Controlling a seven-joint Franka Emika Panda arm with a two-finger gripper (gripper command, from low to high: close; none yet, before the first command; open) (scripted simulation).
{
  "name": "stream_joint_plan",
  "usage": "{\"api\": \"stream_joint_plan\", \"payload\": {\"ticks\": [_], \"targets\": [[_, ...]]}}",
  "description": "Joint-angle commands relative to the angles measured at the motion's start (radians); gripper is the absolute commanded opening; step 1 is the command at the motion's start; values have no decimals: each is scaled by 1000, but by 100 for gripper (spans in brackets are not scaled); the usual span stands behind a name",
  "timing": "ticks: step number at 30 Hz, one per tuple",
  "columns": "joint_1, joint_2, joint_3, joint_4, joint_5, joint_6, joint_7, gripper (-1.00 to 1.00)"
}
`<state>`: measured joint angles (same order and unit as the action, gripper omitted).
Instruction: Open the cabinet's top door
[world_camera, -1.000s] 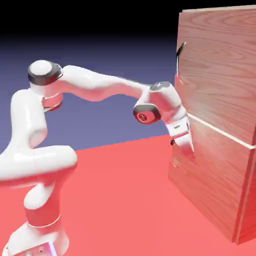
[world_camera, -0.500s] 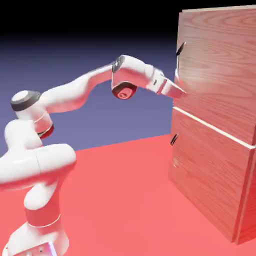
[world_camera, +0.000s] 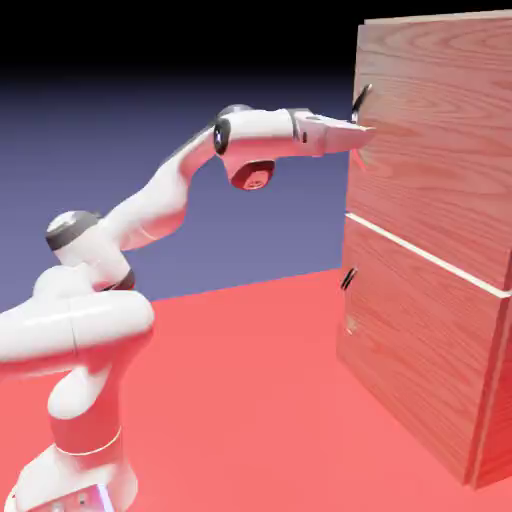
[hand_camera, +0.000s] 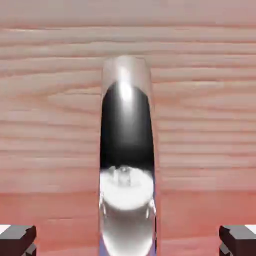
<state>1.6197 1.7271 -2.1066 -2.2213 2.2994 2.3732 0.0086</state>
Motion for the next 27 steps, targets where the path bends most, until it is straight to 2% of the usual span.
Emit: {"api": "stream_joint_plan", "payload": {"ticks": [1,6,14,18,27], "targets": [[23,2,-9,-37,19,-31,-32,-100],[127,5,-69,-216,78,-207,-168,-100],[173,36,-210,-451,93,-555,-286,-100],[157,22,-292,-533,69,-729,-340,-100],[90,-168,-527,-626,-121,-1120,-536,-100]]}}
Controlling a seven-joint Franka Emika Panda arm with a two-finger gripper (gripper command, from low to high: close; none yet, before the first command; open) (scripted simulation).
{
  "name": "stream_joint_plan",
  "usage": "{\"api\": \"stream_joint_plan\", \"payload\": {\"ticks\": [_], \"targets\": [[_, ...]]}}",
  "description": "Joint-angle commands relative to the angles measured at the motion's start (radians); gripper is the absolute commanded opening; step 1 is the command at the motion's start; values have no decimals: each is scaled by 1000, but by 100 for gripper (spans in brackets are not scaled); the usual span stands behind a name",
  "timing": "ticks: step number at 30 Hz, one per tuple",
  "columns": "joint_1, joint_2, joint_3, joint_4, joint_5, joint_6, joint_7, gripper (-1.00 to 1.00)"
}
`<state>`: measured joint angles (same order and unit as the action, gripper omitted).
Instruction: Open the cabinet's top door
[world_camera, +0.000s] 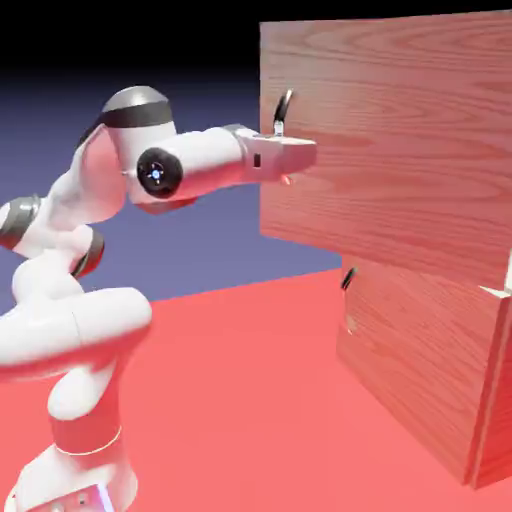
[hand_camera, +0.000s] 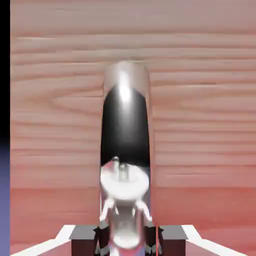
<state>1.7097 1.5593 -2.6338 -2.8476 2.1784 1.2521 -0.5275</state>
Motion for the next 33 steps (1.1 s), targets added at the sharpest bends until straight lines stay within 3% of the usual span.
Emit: {"api": "stream_joint_plan", "payload": {"ticks": [1,16,33], "targets": [[-14,-29,-24,-1,-27,-42,-23,-100],[-237,-560,-202,188,-480,-558,-427,-100],[-296,-1176,-163,660,-954,-741,-794,-100]]}}
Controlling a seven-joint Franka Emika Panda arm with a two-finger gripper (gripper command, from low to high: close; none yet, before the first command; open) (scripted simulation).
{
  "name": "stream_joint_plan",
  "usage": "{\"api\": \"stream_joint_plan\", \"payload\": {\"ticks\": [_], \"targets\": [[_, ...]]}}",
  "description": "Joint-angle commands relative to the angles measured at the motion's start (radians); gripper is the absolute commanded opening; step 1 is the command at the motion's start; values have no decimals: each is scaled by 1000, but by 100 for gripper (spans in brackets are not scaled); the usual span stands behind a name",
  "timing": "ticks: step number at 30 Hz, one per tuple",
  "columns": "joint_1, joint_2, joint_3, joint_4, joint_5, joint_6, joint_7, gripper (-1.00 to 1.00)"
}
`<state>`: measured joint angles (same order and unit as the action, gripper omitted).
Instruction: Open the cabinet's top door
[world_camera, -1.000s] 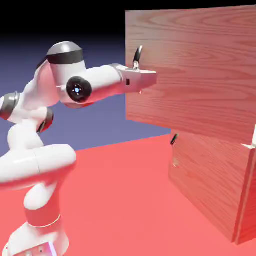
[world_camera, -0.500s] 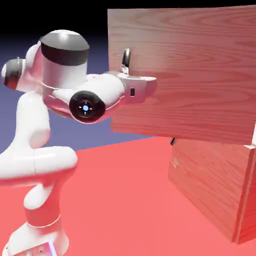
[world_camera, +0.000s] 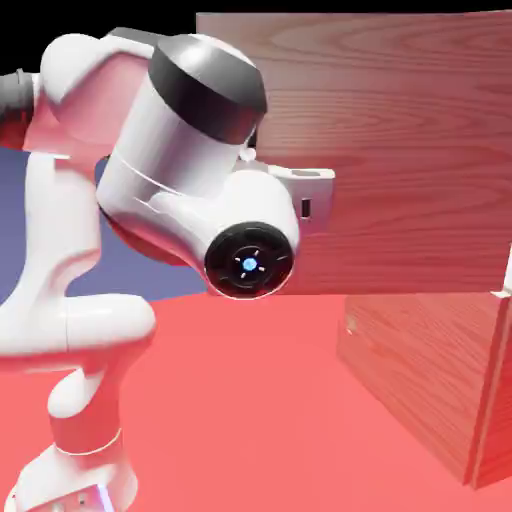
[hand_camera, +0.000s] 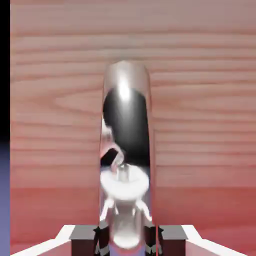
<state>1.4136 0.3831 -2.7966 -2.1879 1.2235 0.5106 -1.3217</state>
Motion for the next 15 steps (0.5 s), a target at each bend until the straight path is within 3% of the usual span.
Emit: {"api": "stream_joint_plan", "payload": {"ticks": [1,14,15], "targets": [[2,-36,4,34,-21,-5,-10,-100],[59,-479,67,491,-201,-91,-12,-100],[59,-479,67,491,-201,-91,-12,100]]}}
